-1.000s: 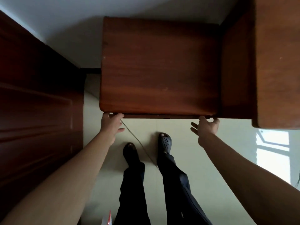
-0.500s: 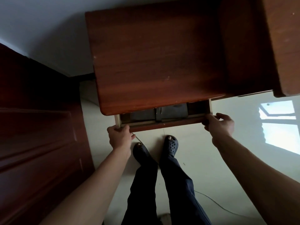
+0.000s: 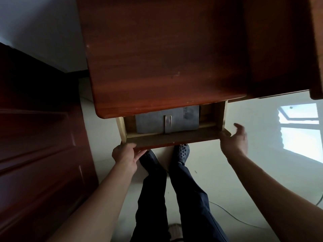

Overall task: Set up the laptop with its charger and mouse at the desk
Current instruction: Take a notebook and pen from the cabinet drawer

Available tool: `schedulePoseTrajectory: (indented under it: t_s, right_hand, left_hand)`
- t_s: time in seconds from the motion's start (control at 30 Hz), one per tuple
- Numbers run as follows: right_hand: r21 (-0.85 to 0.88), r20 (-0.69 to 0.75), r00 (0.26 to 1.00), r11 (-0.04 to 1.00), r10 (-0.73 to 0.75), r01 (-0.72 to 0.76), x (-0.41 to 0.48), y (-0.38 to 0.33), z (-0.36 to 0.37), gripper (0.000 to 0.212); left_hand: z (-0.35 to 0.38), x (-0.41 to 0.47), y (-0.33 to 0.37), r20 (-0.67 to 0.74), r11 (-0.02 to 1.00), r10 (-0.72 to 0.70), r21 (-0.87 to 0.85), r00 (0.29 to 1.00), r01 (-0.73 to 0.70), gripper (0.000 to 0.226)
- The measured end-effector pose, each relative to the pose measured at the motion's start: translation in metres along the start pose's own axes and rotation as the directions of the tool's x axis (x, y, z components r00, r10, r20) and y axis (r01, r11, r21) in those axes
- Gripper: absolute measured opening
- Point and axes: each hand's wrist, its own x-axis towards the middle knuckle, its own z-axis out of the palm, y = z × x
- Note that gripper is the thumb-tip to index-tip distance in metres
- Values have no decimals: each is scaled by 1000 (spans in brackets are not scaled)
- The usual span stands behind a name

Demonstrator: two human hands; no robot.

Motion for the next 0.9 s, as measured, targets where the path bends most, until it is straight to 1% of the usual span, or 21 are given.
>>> schedulePoseTrajectory:
  t_s: [0.03,0.07,0.1,0.13,0.17,0.2,0.23,0.27,0.3,0.33,0.37,0.4,0.5,0.6,0.63,0.67,0.7,0.77,0.8,0.83,0.9]
  right_hand:
    - [-90,-61,987,985,-151,146,-4,-3,-1,57]
    - [-86,-79,957,958,-280,273,-10,-9,0,54]
    - [-38,-57,930,932,-363,361,-15,-16,3,49]
    - [-4,6,913,913,-408,408,-19,-25,9,43]
    - [-15,100,907,911,-409,413,-20,-32,16,39]
    - [-39,199,908,923,-368,383,-20,-40,23,38]
    - [-48,279,914,947,-294,319,-18,-49,29,42]
    - [-29,338,918,973,-208,231,-15,-57,34,47]
    - [-2,363,921,988,-140,151,-12,-64,39,52]
    - [10,367,925,995,-99,103,-9,-68,42,55]
    - [10,360,931,998,-69,70,-6,-71,45,57]
    - [15,361,932,999,-40,37,-5,-71,48,59]
    - [67,460,888,996,14,-51,-6,-69,49,69]
    - [104,529,847,985,61,-136,-8,-64,47,77]
    - [117,519,853,983,61,-142,-8,-63,45,76]
    - [141,490,871,983,32,-116,-10,-62,45,71]
    - [183,441,897,981,-21,-67,-13,-62,44,64]
    - [278,309,940,959,-145,57,-21,-63,40,54]
    - [300,251,948,947,-195,115,-24,-64,36,52]
    - [298,212,949,941,-231,162,-26,-63,30,50]
    - [281,195,941,935,-278,218,-24,-56,13,48]
  left_hand:
    - [0,0,0,-9,1000,3,13,1000,-3,31]
    - [1,-1,0,-14,999,9,36,1000,-8,31]
    - [1,-2,-1,-30,996,35,81,999,-33,34]
    - [1,-4,-2,-53,980,94,181,994,-83,39]
    - [-1,-7,-4,-69,930,190,333,979,-156,47]
    - [-4,-11,-8,-61,842,303,484,951,-237,54]
    - [-10,-15,-12,-30,737,424,593,905,-326,57]
    - [-15,-21,-17,22,633,537,651,843,-420,57]
    - [-21,-26,-22,88,539,624,672,777,-508,53]
    - [-26,-30,-27,155,457,674,681,722,-572,49]
    - [-30,-33,-33,214,395,690,689,691,-607,46]
    - [-34,-34,-38,261,346,687,703,678,-622,45]
    - [-37,-37,-47,351,247,656,736,668,-630,42]
    - [-36,-39,-42,369,221,638,753,676,-620,39]
    - [-36,-40,-38,366,214,636,762,679,-611,38]
    - [-36,-42,-33,365,199,644,769,673,-607,38]
    - [-37,-45,-27,369,176,663,769,652,-615,36]
    - [-36,-55,-18,407,126,718,721,564,-681,31]
    - [-34,-60,-14,443,92,746,671,497,-736,28]
    - [-32,-67,-12,481,45,772,611,416,-791,25]
    - [-26,-81,-8,540,-68,805,495,245,-866,16]
